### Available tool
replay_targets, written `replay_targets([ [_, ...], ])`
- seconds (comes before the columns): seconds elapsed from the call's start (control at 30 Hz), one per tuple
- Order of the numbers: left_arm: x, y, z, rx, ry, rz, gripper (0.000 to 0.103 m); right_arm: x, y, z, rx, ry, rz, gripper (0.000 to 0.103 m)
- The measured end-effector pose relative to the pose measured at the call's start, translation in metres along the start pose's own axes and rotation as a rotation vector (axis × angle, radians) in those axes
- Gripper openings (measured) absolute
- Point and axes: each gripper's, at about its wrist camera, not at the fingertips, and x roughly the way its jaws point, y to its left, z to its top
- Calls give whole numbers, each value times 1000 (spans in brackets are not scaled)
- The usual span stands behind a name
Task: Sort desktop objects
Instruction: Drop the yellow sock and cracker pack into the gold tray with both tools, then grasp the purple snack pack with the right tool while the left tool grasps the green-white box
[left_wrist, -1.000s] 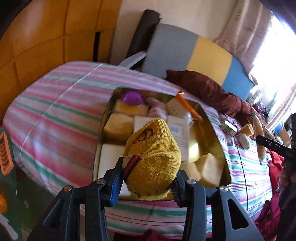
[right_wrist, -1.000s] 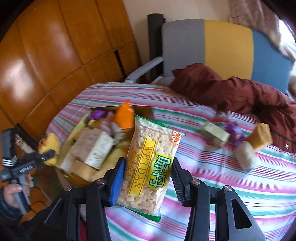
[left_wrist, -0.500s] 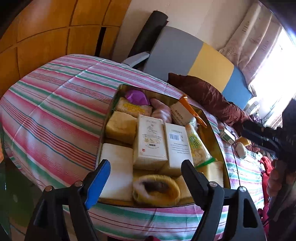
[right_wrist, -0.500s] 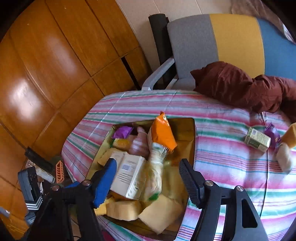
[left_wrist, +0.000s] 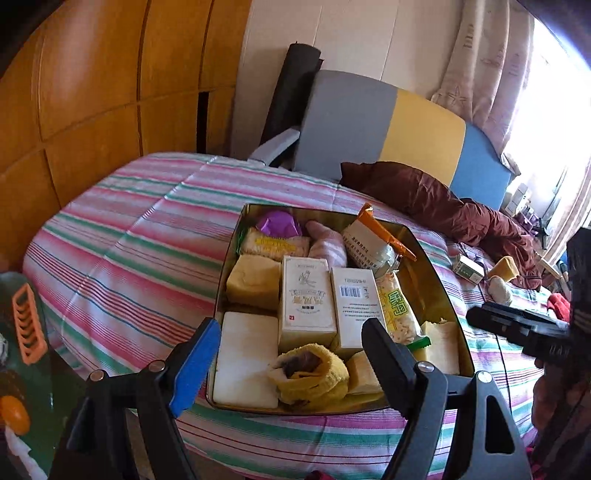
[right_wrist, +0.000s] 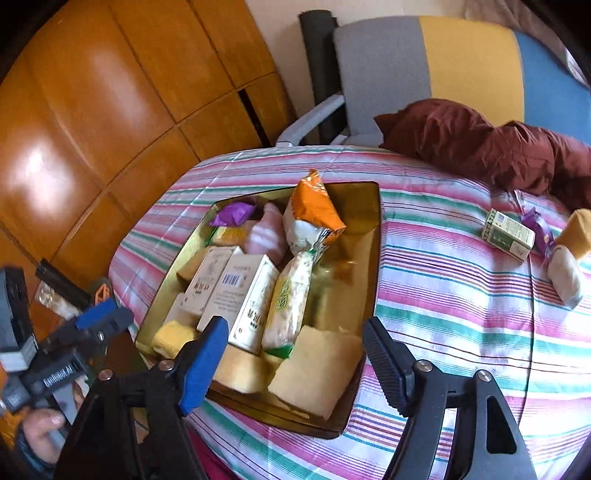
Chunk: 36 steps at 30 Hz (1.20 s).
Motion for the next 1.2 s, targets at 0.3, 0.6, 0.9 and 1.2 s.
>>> replay_targets([
  [0.3,-8,-11,4,42,-31,72,79,-11,-5,-10,-59,-25,-76,86],
  [0.6,-10,-31,4,111,-44,88,79,-28,-26,-3,-90,-35,-156,86],
  [0.9,-12,-45,4,165,-61,79,79,-42,-71,0,-28,-22,-241,76],
  [1.2,-14,-66,8,208,-62,-20,79,-62,-130,3,102,-9,-301,73],
])
